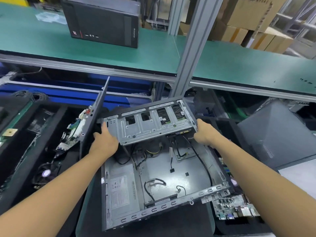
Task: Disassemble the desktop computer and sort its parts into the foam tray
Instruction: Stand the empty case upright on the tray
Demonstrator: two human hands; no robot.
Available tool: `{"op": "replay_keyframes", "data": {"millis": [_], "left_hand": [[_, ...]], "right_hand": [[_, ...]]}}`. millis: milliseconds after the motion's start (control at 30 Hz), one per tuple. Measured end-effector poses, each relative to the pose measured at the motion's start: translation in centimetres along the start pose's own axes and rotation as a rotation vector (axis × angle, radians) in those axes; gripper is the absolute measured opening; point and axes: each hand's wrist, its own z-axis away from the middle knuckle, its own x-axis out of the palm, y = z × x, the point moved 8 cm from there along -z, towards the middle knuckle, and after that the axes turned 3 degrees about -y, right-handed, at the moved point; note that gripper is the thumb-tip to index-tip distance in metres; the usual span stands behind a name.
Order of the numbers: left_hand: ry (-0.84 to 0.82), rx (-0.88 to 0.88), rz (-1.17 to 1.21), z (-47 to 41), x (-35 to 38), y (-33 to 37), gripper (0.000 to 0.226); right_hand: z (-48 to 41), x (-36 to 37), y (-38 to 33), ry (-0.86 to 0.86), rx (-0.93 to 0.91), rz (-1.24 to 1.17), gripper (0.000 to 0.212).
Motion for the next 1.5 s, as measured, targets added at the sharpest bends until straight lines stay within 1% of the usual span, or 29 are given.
{"op": "replay_keyframes", "data": {"millis": [100, 167, 200, 267, 300, 333, 367, 433, 467, 500, 567, 633, 700, 833, 933, 1033, 1167, 1233, 1333, 1400, 1500], "left_hand": [[-0.039, -0.022, -0.04, 0.7, 0.3, 0.2, 0.077], [-0.023, -0.007, -0.154, 1.2, 0.2, 0.5, 0.08], [0.023, 0.029, -0.292, 1.3, 0.1, 1.1, 0.079], [0.179, 0.166, -0.57, 1.3, -0.6, 3.0, 0.078], [0.249, 0.243, -0.642, 0.9, -0.8, 4.2, 0.082], [0.253, 0.292, -0.682, 0.1, -0.8, 5.0, 0.089], [0.195, 0.315, -0.691, -1.0, -0.5, 5.4, 0.096], [-0.005, 0.286, -0.634, -3.2, 0.3, 5.5, 0.106], [-0.052, 0.276, -0.6, -4.0, 0.3, 5.4, 0.108], [-0.04, 0.28, -0.571, -4.5, 0.0, 5.5, 0.107], [0.013, 0.277, -0.518, -5.2, -0.9, 5.2, 0.095], [-0.022, 0.21, -0.392, -5.7, -1.3, 4.4, 0.078], [-0.033, 0.169, -0.32, -5.8, -1.2, 3.7, 0.076], [0.099, 0.157, -0.394, -4.6, -1.0, 2.8, 0.083], [0.126, 0.151, -0.506, -3.5, -0.6, 1.8, 0.071], [0.17, 0.203, -0.635, -1.7, -0.6, 1.7, 0.054], [0.149, 0.189, -0.697, 1.3, 0.2, -0.4, 0.041], [0.152, 0.186, -0.728, 2.7, 0.5, -1.3, 0.041], [0.182, 0.194, -0.822, 4.3, 0.5, -1.9, 0.054], [0.173, 0.199, -0.868, 4.8, 0.5, -2.4, 0.06], [0.149, 0.177, -0.892, 5.0, 0.6, -3.4, 0.059]], "right_hand": [[-1.0, -0.9, 0.1, -0.005, -0.037, 0.008, 0.035], [-1.7, -1.3, 0.3, -0.01, -0.066, 0.002, 0.03], [-1.9, -1.5, 0.4, -0.011, -0.077, 0.001, 0.029], [-2.3, -1.8, 0.2, -0.007, -0.099, 0.001, 0.03], [-2.5, -2.0, 0.1, -0.001, -0.11, 0.0, 0.03], [-2.7, -2.1, 0.0, 0.005, -0.121, 0.0, 0.029], [-2.9, -2.3, -0.1, 0.01, -0.131, 0.003, 0.028], [-3.4, -2.7, -0.4, 0.016, -0.147, 0.012, 0.026], [-3.6, -2.8, -0.5, 0.016, -0.152, 0.016, 0.026], [-3.9, -3.0, -0.7, 0.015, -0.157, 0.025, 0.026], [-4.5, -3.4, -1.0, 0.015, -0.173, 0.053, 0.028], [-5.2, -3.8, -1.6, 0.014, -0.202, 0.072, 0.032], [-5.9, -4.4, -2.5, 0.01, -0.246, 0.102, 0.038], [-7.7, -5.2, -4.5, -0.005, -0.306, 0.185, 0.038], [-8.9, -5.2, -6.3, -0.051, -0.348, 0.249, 0.041], [-10.2, -4.6, -8.1, -0.081, -0.399, 0.294, 0.05], [-11.4, -2.3, -11.1, -0.09, -0.479, 0.306, 0.063], [-11.8, -0.7, -12.4, -0.107, -0.516, 0.324, 0.065], [-12.5, 1.4, -13.7, -0.121, -0.537, 0.34, 0.065], [-12.9, 2.3, -14.1, -0.103, -0.521, 0.349, 0.064], [-12.8, 3.3, -14.9, -0.042, -0.514, 0.335, 0.061]]}}
